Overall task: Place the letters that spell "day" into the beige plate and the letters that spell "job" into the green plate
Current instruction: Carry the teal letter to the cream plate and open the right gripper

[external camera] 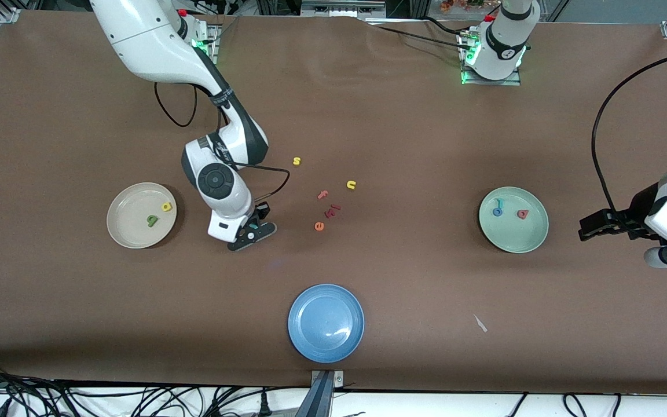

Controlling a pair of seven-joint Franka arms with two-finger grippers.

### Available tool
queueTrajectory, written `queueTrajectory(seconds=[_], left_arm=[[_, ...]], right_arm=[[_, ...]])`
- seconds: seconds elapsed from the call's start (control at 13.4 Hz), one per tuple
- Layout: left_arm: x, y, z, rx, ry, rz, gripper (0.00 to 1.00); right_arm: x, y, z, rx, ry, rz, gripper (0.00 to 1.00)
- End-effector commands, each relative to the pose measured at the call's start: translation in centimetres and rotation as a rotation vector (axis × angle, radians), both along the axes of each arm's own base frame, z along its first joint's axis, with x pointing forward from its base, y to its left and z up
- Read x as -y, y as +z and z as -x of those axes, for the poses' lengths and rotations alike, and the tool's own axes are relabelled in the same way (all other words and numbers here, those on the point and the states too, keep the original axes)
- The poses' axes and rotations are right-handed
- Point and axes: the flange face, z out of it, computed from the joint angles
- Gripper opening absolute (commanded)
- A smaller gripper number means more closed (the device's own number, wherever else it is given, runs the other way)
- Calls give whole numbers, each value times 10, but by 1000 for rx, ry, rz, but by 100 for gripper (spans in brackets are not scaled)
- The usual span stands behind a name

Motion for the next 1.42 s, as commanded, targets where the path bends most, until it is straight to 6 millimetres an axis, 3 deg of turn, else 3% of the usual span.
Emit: queueTrajectory(seconds=[0.0, 0.3, 0.52, 0.82, 0.9, 0.97, 1.05, 1.35], left_arm=[[1, 9, 3, 10, -20, -29, 100], [-1, 12, 4, 14, -16, -31, 100], [-2, 13, 4, 15, -16, -33, 100], [-2, 13, 4, 15, -16, -33, 100], [-2, 13, 4, 15, -15, -34, 100], [-6, 13, 4, 15, -9, -35, 100], [-8, 12, 4, 13, -6, -36, 100], [-9, 12, 4, 13, -6, -37, 100]], right_arm=[[38, 31, -5, -23, 6, 28, 16], [130, 53, 8, -40, 36, 69, 16], [179, 57, 22, -54, 26, 77, 16], [235, 29, 42, 18, 43, 84, 16], [238, 26, 43, 24, 47, 85, 21], [239, 26, 43, 23, 38, 85, 64], [239, 29, 42, 25, 32, 84, 100], [232, 47, 31, -27, -57, 16, 100]])
